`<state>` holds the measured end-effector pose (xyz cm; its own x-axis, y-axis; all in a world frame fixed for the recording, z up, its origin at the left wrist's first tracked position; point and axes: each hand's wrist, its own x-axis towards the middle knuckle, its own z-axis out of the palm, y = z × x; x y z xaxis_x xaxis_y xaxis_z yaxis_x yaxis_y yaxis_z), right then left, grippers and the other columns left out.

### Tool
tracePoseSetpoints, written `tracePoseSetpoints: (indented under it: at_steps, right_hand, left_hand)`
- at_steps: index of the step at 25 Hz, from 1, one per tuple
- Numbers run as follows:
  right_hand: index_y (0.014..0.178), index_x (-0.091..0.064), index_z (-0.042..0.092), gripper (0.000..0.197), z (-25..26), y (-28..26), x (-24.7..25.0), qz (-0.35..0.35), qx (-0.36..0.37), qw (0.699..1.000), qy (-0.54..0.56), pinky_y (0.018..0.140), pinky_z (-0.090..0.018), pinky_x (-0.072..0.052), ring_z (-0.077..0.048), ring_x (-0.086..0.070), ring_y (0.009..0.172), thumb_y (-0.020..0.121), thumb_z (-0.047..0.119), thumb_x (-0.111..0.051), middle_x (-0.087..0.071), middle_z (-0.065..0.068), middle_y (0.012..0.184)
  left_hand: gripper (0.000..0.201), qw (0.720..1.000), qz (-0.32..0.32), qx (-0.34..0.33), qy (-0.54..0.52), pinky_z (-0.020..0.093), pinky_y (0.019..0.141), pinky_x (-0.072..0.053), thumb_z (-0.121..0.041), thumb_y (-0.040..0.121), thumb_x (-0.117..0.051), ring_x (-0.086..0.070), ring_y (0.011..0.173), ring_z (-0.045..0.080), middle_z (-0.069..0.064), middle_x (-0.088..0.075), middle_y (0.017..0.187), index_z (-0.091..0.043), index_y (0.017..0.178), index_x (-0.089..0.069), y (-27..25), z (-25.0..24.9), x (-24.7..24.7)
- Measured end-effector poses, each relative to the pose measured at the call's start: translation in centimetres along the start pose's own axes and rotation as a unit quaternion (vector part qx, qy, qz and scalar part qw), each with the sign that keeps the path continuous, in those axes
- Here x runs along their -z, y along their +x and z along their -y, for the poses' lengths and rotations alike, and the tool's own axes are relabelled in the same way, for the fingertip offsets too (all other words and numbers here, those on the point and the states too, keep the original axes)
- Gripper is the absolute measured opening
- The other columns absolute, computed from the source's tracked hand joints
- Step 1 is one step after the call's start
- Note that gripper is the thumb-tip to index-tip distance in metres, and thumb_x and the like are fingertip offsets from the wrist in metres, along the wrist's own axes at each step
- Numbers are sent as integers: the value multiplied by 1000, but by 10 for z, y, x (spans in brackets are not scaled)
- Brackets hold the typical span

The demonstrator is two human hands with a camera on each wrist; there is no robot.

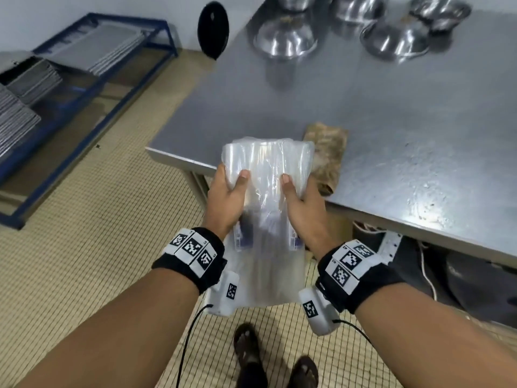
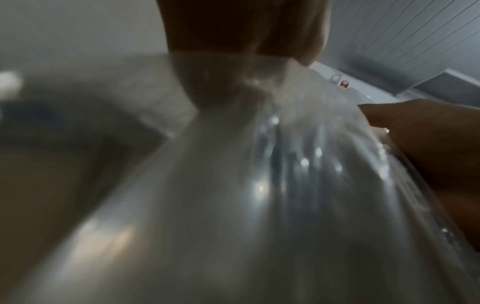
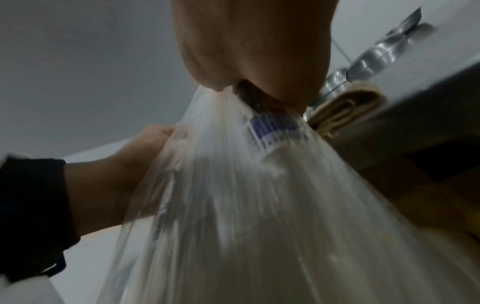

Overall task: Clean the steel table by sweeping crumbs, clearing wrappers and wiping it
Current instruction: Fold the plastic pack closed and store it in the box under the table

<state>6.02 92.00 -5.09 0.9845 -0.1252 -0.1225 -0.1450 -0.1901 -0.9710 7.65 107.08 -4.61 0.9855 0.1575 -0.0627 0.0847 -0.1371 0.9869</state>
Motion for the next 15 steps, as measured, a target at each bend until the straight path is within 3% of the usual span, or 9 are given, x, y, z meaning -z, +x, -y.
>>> tracePoseSetpoints:
  at_steps: [1,3,6,9,12,15]
  right_hand:
    - [127,-45,30,38,-16,-9,-2,8,-6,1000,-3,96,-28,-45,-4,-59,108,95,51,-48,-61,14,119]
    - [124,-46,32,32,-46,-23,-4,25,-16,999,11,94,-24,-48,3,-60,104,95,47,-51,-62,18,114]
    - [128,-49,24,39,-87,-28,-10,37,-44,998,-1,87,-22,-52,5,-62,98,95,46,-52,-64,14,110]
    - [126,-49,22,39,-128,-16,-13,38,-65,997,-31,80,-15,-48,-2,-62,99,96,46,-50,-62,14,108]
    - [123,-49,25,38,-173,9,-20,24,-74,995,-59,96,-31,-47,-13,-60,108,95,52,-48,-62,10,114]
    - [136,-44,21,55,-211,31,-25,10,-81,994,-72,103,-32,-40,-18,-55,119,94,56,-44,-60,2,129]
  left_hand:
    - [30,1000,-6,0,-6,32,82,-58,-25,100,-52,-68,97,7,-5,-66,114,-21,129,-49,-13,16,0]
    - [31,1000,-17,-1,-3,28,77,-58,-23,100,-51,-67,100,9,-3,-64,117,-21,131,-47,-34,47,-1]
    - [31,999,-28,19,1,38,82,-59,-30,99,-53,-67,105,13,-3,-64,119,-28,129,-47,-49,88,-5]
    - [34,999,-18,43,12,36,82,-59,-28,99,-53,-67,106,16,0,-64,120,-20,132,-47,-36,133,-18]
    - [42,999,5,33,33,32,86,-57,-30,98,-53,-65,109,12,0,-64,123,-19,138,-45,-12,175,-31]
    - [39,998,24,38,53,30,86,-57,-27,100,-51,-66,102,5,-5,-64,118,-18,137,-45,12,208,-45]
